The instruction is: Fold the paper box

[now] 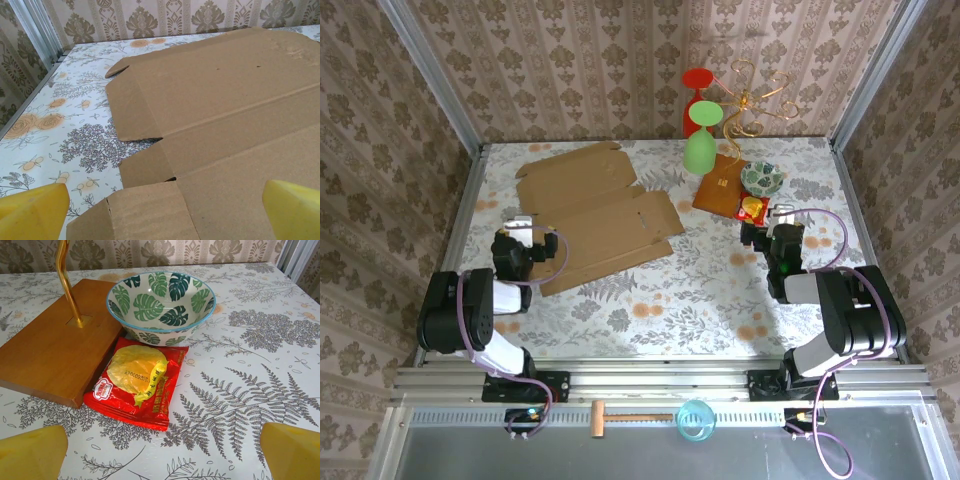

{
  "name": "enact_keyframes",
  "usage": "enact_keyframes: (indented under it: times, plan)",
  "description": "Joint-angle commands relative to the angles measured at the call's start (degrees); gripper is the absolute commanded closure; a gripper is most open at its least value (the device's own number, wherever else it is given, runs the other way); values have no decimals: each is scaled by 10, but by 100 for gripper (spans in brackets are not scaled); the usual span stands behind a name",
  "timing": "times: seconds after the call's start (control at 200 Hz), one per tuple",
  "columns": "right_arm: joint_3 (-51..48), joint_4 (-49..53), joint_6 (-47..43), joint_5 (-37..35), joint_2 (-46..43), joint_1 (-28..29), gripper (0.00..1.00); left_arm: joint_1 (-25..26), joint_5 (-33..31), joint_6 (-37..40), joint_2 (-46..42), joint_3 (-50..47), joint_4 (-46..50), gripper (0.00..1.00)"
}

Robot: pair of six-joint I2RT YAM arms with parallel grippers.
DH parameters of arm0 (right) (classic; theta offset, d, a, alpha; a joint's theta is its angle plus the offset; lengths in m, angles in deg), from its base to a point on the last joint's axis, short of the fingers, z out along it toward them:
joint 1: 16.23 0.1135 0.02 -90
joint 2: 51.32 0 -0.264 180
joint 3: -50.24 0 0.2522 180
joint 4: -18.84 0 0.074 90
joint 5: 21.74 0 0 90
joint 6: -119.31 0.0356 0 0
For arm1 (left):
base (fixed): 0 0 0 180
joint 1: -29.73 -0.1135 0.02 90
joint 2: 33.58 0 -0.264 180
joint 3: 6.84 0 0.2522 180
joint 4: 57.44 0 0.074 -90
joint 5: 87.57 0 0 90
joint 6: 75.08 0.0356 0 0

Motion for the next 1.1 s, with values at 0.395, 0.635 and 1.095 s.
enact_keyframes:
  times: [0.395, 0.635, 1.095]
  plan:
    - [3, -13, 2, -20, 3, 2, 0, 4, -44, -7, 1, 43, 65, 0]
    - [3, -13, 3, -19, 3, 2, 0, 4, -44, -6, 1, 43, 65, 0]
    - [212, 375, 59, -193, -269, 109, 0, 181, -397, -19, -237, 115, 325, 0]
